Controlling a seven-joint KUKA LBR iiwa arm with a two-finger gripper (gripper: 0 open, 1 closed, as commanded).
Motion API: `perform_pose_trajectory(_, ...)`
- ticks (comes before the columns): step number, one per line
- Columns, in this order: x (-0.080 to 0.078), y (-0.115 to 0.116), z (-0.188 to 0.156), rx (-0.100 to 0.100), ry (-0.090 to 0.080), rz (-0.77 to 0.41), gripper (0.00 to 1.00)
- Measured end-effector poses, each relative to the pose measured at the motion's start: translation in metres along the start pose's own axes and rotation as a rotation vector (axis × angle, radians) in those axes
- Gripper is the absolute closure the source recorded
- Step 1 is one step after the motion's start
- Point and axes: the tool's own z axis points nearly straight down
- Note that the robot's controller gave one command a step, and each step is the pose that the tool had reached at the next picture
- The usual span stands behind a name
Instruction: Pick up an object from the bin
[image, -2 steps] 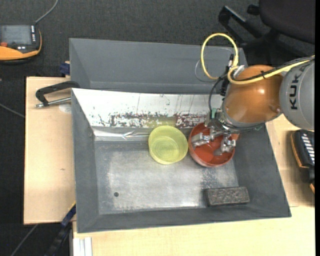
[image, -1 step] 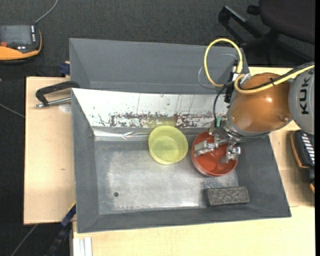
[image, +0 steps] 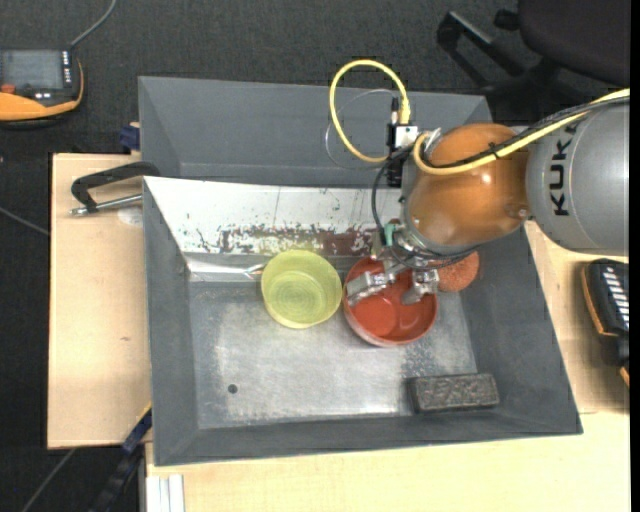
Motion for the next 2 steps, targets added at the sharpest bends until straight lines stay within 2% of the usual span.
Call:
perform_pose_trajectory(1,-0.007,-0.013,-0.085,0.011,-0.002,-0.215,0.0)
perform_pose_trajectory(2,0.003,0.067,-0.069,0.009,-0.003,-0.508,0.0)
